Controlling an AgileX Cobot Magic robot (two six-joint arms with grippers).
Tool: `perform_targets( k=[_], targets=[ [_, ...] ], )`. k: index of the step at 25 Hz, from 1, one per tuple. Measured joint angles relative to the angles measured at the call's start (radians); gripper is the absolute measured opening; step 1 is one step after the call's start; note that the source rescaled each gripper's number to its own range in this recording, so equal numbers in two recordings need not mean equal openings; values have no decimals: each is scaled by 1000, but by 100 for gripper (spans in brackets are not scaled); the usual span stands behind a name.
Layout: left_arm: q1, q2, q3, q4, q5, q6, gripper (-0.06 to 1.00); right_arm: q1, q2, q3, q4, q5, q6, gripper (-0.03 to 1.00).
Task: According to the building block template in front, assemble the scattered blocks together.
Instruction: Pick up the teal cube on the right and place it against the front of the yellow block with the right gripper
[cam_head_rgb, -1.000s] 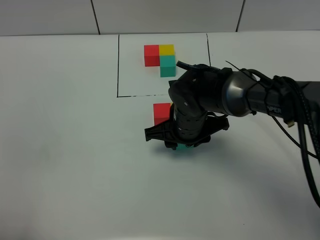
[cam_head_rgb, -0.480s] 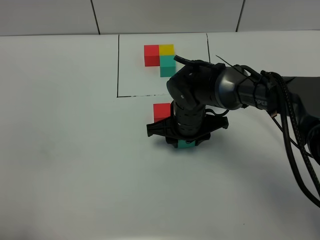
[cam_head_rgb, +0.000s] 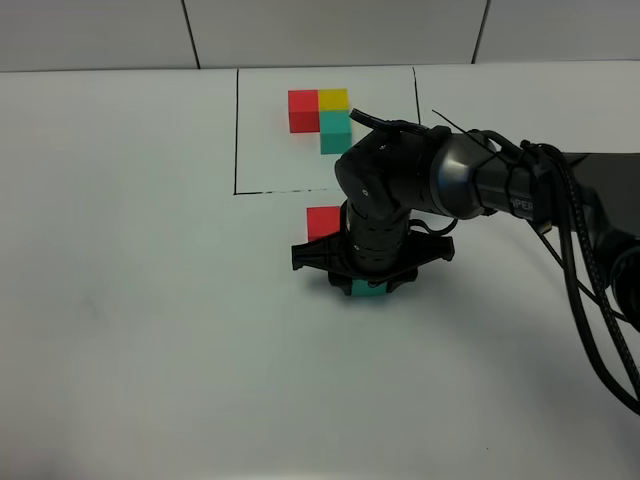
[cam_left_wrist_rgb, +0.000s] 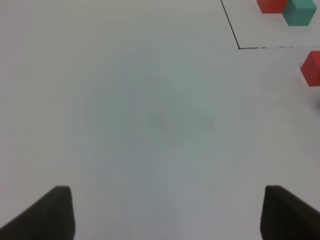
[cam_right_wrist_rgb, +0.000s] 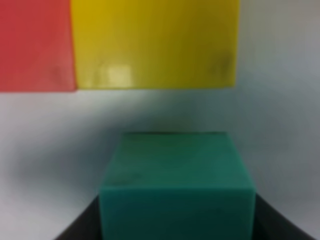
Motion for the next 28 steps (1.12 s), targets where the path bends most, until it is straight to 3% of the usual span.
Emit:
perform_targets(
  k=[28],
  targets=[
    [0, 0, 0, 0, 0, 0, 93, -20, 51, -70, 5, 9, 3, 0]
  ],
)
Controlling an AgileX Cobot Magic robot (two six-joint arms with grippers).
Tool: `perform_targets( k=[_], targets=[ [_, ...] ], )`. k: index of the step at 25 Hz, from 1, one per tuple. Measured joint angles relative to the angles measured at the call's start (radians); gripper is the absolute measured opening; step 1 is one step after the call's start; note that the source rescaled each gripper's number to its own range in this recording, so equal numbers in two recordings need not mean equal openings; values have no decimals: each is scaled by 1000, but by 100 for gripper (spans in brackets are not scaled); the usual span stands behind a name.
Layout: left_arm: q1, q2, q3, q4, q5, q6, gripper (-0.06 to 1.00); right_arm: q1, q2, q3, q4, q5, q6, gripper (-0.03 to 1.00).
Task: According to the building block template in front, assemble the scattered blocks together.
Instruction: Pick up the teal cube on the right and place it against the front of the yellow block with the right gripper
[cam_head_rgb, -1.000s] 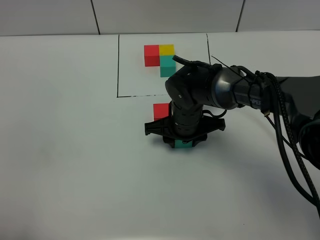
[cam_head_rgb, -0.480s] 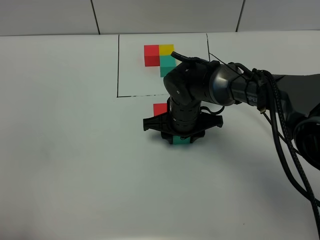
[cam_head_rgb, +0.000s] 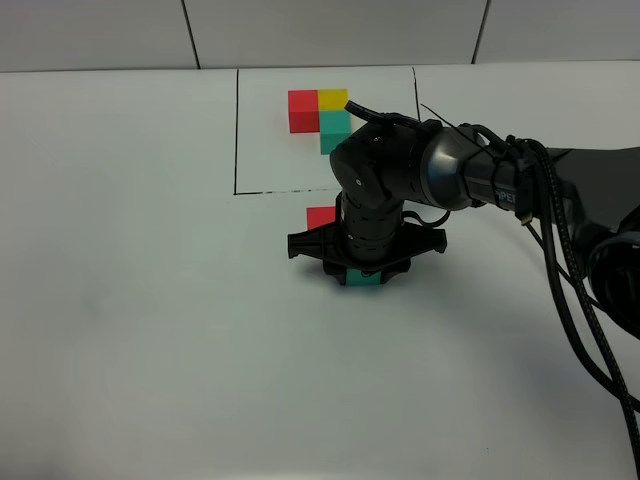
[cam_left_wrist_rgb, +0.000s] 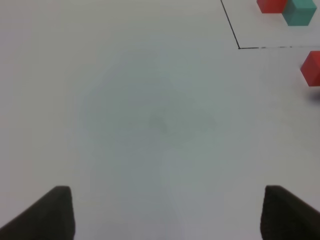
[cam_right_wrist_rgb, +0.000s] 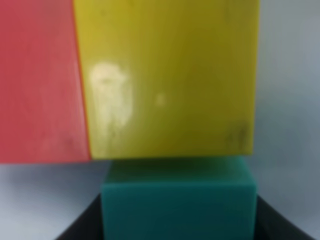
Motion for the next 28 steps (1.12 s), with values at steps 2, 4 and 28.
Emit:
perform_targets(
  k=[2, 4, 28],
  targets=[
    [0, 0, 0, 0, 0, 0, 93, -2, 0, 0, 0, -6, 0, 0],
    [0, 0, 0, 0, 0, 0, 93, -2, 0, -1, 0, -8, 0, 0],
    [0, 0, 0, 0, 0, 0, 93, -2, 1, -1, -11, -26, 1, 0]
  ],
)
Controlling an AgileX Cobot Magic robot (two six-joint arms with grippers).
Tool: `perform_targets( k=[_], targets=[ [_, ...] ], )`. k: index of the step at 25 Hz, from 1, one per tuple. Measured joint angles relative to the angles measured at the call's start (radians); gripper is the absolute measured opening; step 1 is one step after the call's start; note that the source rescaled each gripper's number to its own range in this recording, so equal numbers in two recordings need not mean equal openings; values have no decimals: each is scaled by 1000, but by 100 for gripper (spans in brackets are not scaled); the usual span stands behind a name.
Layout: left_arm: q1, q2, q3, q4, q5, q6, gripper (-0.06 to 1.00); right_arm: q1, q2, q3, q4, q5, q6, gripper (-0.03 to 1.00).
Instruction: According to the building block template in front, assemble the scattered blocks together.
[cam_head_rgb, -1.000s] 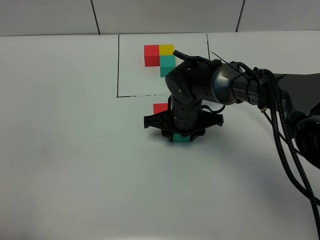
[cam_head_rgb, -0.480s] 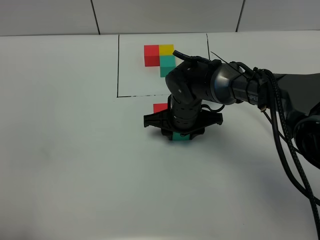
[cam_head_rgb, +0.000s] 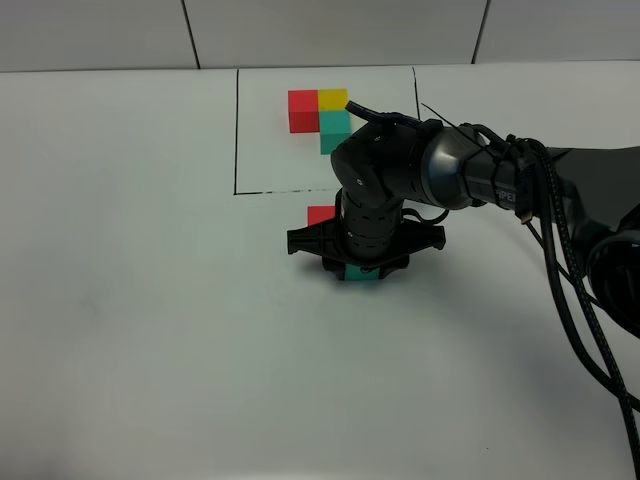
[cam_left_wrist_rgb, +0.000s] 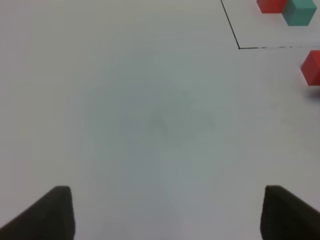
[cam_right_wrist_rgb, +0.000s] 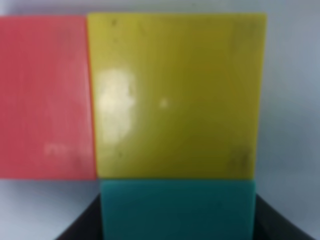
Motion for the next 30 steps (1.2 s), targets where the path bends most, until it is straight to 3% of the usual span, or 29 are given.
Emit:
perform_targets(
  k=[19, 24, 30],
  targets=[
    [0, 0, 0, 0, 0, 0, 93, 0, 0, 0, 1, -1, -44, 3],
    [0, 0, 0, 0, 0, 0, 93, 0, 0, 0, 10, 4, -108, 29],
    [0, 0, 0, 0, 0, 0, 93, 0, 0, 0, 7, 14, -151, 76]
  ],
)
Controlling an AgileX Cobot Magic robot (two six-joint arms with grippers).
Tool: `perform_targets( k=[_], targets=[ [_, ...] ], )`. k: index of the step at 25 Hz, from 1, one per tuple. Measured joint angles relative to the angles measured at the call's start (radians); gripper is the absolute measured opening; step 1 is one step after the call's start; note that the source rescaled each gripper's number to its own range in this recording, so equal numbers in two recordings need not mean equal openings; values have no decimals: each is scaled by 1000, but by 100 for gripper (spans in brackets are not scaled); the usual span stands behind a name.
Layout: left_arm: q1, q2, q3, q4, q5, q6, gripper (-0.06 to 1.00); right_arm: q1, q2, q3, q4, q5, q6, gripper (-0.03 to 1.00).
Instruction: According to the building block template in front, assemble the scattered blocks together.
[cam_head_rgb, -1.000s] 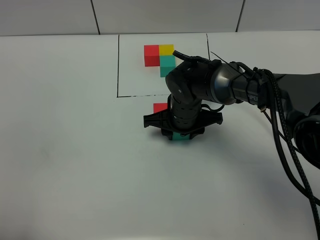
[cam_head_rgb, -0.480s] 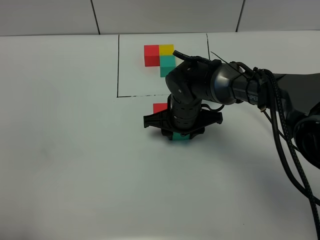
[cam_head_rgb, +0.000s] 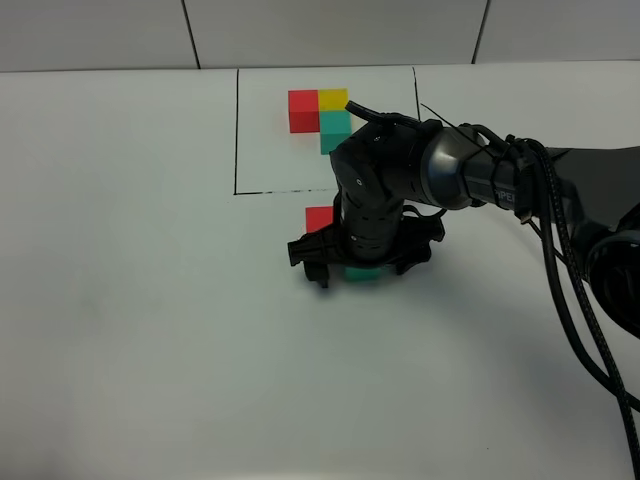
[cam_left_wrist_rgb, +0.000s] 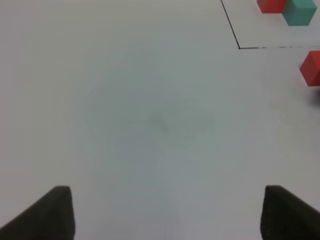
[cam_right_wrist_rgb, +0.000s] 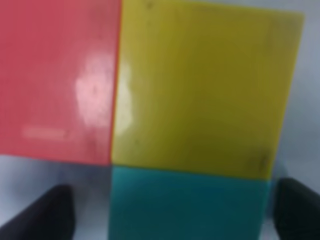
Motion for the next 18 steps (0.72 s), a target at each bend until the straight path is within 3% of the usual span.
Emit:
perform_targets(
  k=[3, 5, 14, 18],
  targets=[
    [0, 0, 0, 0, 0, 0, 93, 0, -6, 0, -5, 10, -3, 92],
    [0, 0, 0, 0, 0, 0, 93, -2, -18, 0, -6, 19, -9, 97],
    [0, 0, 0, 0, 0, 0, 93, -11, -155, 0, 5, 81, -109, 100],
    [0, 0, 0, 0, 0, 0, 93, -66, -203, 0, 33, 122, -206, 100]
  ],
)
